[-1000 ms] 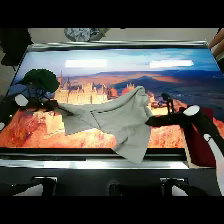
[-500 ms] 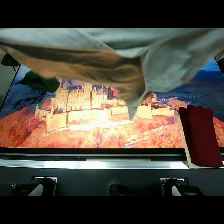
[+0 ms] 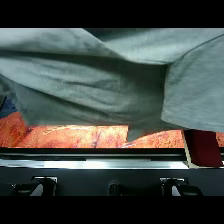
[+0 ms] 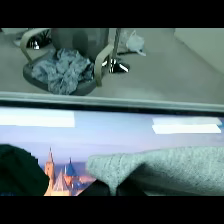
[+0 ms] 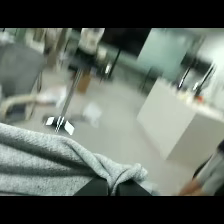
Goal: Fold the shirts.
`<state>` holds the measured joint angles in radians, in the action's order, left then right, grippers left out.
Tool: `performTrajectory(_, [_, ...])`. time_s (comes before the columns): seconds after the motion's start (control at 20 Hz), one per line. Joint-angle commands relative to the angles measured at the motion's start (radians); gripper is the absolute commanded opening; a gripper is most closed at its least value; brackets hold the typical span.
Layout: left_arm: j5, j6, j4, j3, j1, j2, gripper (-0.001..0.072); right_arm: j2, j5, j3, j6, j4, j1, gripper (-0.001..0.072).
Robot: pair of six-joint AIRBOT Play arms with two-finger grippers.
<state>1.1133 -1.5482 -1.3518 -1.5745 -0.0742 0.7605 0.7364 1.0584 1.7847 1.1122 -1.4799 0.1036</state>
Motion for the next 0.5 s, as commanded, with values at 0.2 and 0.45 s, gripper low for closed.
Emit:
performTrajectory(0.2, [-0.061, 0.083, -0.003, 0.259, 0.001, 0.369, 0.0032, 0.540, 0.145, -0.042, 0.060, 0.077, -0.001, 0.0048])
performTrajectory(0.45, [-0.158, 0.082, 0.003, 0.255, 0.001, 0.749, 0.0033, 0.922, -0.122, -0.042, 0.129, 0.351, -0.002, 0.0050])
